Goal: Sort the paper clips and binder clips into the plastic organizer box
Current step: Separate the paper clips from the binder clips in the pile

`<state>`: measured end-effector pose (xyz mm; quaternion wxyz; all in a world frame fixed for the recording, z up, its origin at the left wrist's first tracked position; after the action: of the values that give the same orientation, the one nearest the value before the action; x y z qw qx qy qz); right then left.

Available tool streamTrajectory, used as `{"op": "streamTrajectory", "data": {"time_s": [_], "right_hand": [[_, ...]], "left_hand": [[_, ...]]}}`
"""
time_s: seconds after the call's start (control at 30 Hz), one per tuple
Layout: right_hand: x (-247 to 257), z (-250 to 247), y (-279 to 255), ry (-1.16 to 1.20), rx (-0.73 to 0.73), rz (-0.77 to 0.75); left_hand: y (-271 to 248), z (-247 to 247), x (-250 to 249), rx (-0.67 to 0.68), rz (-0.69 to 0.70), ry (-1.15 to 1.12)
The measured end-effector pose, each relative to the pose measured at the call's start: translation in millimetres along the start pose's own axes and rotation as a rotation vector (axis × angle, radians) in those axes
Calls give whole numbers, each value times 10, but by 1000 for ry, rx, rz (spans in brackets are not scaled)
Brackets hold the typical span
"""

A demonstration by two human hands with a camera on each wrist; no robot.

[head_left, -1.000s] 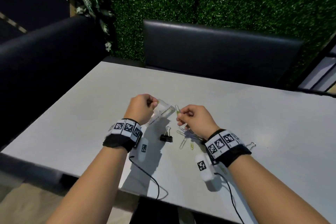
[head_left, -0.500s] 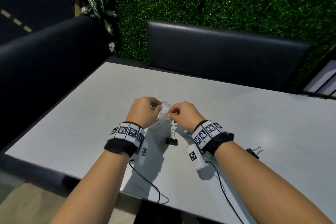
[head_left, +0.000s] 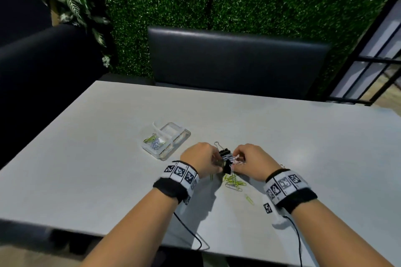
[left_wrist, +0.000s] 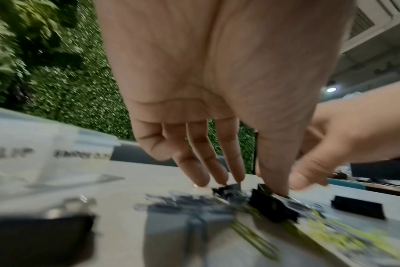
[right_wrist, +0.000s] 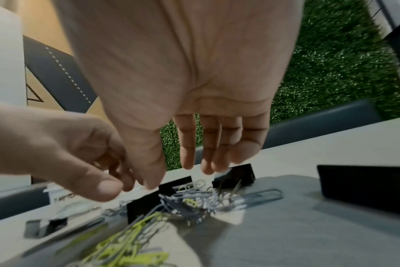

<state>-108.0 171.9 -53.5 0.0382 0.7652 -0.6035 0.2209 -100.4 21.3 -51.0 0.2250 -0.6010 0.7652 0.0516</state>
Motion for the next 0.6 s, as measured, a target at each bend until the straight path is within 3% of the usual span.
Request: {"op": "streamTrajectory", "data": {"time_s": [0.17,0.27,0.4,0.6], "right_hand": [[-186,-178,76,-85,-174,71],[-275,-127,124,-134,-131,98],[-290,-39,157,-103,-74,122],[-218,-69,141,-80,-94,97]], "left_hand": [[58,234,-218,44,44,88],[101,295,-243,101,53,87],[106,234,-282,81,72,65],[86,208,-314,78,74,58]]}}
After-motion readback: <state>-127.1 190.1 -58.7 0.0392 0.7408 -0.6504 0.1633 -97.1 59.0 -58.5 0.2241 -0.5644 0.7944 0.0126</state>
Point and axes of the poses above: each hand's wrist, its own y-axis towards the middle knuckle, its own z-axis out of the palm, x = y × z, the point moved 9 cm from there along y, towards the middle knuckle, and after that the axes turned 2 degrees about -y, right-handed, at the moved point
